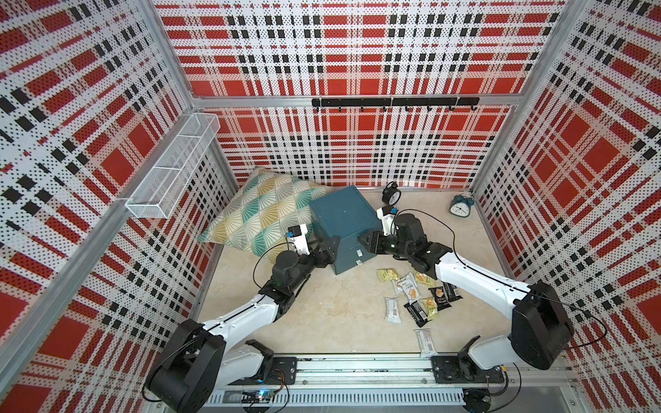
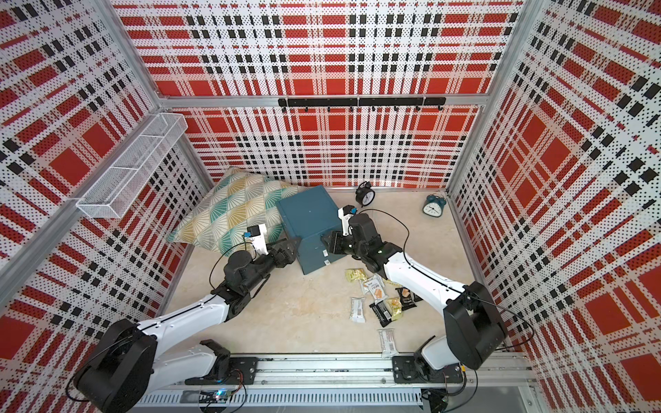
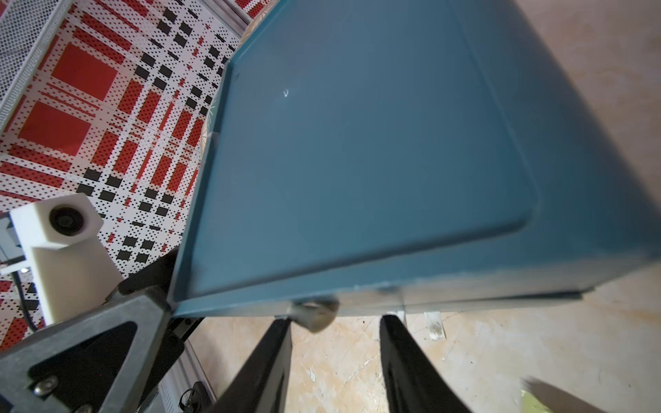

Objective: Place the cookies into the drawer by color
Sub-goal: Open the drawer in the storage box.

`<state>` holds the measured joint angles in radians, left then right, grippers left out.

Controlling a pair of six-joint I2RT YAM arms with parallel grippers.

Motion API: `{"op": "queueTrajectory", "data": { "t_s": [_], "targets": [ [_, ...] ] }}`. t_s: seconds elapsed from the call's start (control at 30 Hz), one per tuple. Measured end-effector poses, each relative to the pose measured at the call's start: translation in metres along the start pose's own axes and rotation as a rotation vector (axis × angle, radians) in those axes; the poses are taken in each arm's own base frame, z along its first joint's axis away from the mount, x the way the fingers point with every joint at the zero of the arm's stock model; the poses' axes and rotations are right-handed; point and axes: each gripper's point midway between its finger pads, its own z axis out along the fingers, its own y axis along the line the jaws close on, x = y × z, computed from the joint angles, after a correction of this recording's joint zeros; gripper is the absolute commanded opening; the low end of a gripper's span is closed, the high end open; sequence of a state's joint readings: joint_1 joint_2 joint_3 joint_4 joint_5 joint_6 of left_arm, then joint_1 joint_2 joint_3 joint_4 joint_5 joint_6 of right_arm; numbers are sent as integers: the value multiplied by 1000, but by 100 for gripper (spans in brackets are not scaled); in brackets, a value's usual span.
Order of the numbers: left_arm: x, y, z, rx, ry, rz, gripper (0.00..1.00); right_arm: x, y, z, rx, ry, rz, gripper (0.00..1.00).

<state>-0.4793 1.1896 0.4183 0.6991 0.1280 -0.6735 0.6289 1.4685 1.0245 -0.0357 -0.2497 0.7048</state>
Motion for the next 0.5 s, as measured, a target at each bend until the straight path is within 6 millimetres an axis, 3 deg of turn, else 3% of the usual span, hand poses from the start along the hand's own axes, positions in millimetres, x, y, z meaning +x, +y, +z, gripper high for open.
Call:
{"op": "queueTrajectory", "data": {
  "t_s": [0.23, 0.5],
  "targets": [
    [0, 0, 0, 1, -1, 0, 95, 1, 4, 3, -11, 4, 5, 45],
    [0, 0, 1, 2, -3, 0, 95, 7, 2, 9, -7, 22, 20, 30]
  ]
}}
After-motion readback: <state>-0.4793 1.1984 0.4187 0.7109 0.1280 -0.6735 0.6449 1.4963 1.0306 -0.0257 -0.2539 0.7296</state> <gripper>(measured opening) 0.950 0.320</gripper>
